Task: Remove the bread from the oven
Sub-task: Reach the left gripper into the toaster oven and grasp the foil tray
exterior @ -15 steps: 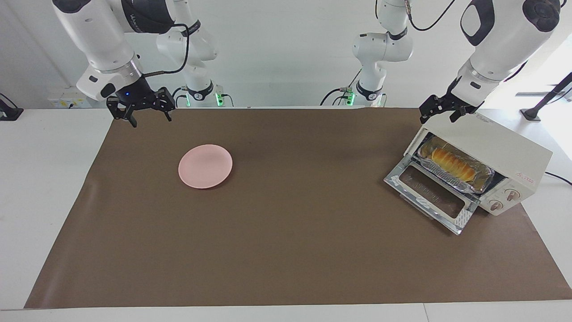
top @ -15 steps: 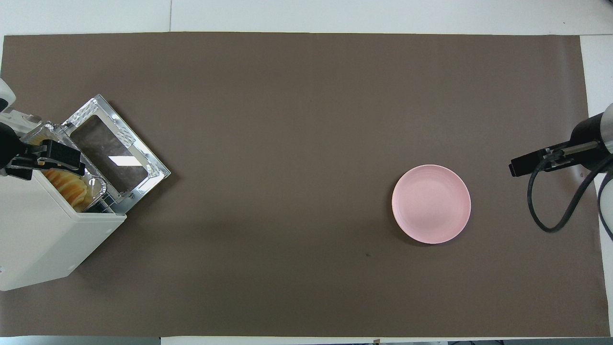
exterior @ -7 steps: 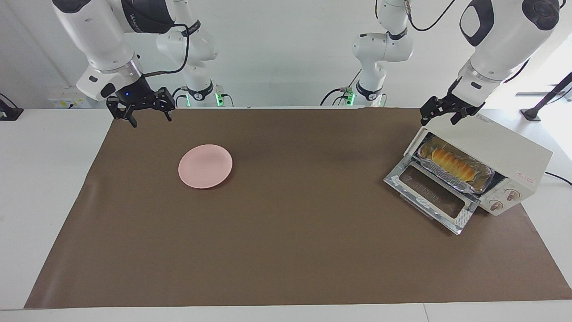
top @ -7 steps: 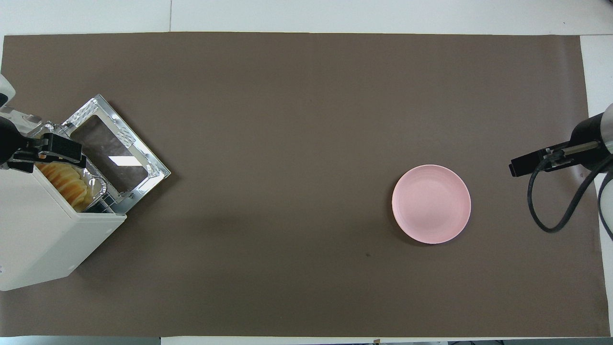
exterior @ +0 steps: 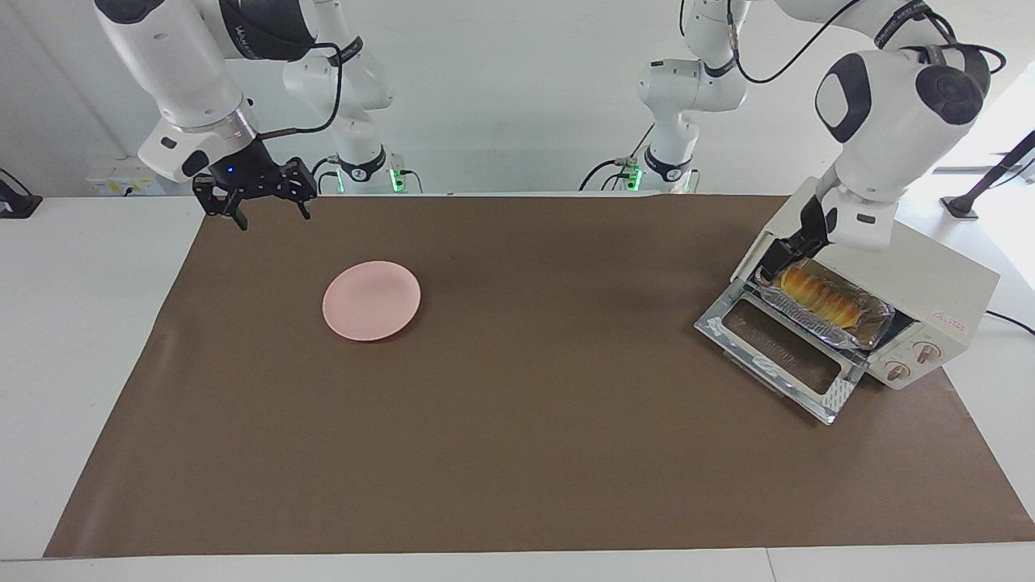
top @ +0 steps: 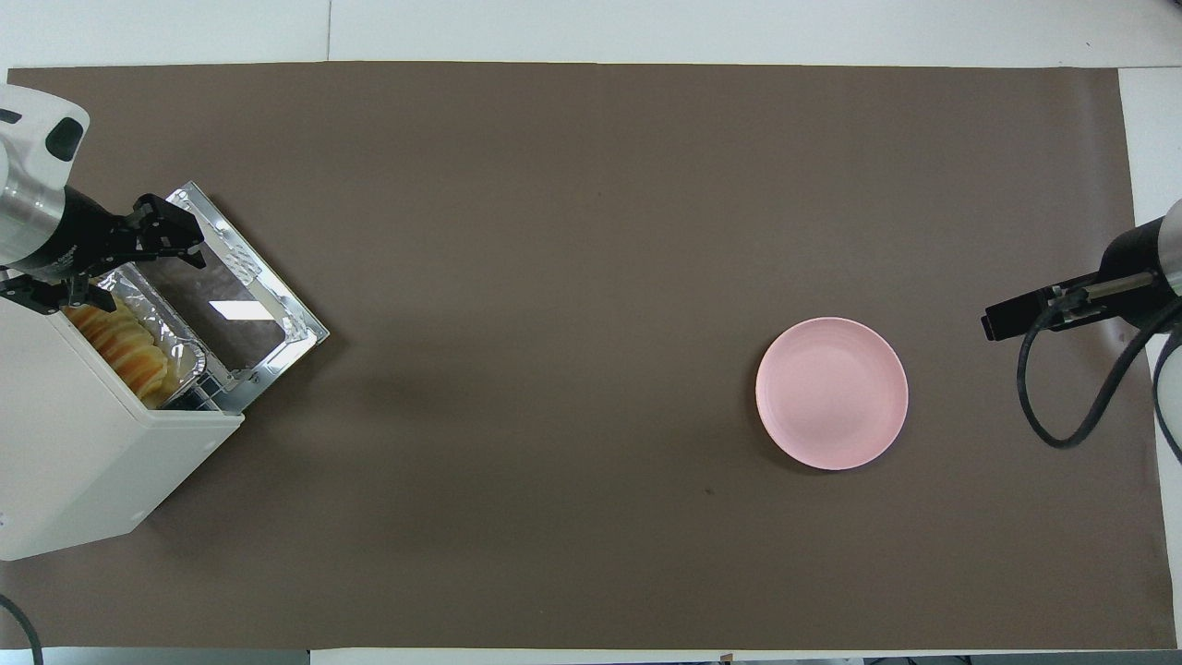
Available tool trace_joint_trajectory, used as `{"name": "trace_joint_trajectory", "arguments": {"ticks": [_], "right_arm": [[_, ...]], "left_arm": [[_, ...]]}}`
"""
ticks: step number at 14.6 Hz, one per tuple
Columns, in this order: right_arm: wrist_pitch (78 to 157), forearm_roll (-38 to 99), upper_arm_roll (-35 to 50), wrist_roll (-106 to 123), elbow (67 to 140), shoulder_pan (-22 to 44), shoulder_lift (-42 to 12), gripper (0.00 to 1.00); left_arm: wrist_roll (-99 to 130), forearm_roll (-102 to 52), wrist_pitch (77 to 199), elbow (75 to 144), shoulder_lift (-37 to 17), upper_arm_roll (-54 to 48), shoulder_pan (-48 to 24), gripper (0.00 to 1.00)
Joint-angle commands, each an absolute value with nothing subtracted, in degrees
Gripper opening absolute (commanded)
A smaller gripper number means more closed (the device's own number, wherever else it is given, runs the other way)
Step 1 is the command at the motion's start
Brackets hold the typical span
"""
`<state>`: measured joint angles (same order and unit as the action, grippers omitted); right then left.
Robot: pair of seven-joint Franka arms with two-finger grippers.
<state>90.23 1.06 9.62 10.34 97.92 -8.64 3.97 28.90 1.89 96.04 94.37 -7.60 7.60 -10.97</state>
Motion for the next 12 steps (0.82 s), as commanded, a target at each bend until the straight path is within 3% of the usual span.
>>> {"name": "trace_joint_trajectory", "arguments": {"ticks": [1, 11, 12], "right_arm": [[90.4, 0.6, 10.0, 9.8, 98.8, -9.1, 4.8, 1.00], [90.4, 0.6, 10.0, 9.8, 98.8, -9.1, 4.8, 1.00], [90.4, 0.6, 10.0, 9.8, 98.8, -9.1, 4.7, 1.00]], "left_arm": [[35.0, 6.6, 101.6, 98.0, -9.1, 8.1, -10.3, 1.00], [41.4, 10.2, 117.1, 111.1, -10.3, 8.2, -7.9, 1.00], [41.4, 10.3, 118.6, 112.1, -10.2, 8.2, -7.2, 0.87]]}}
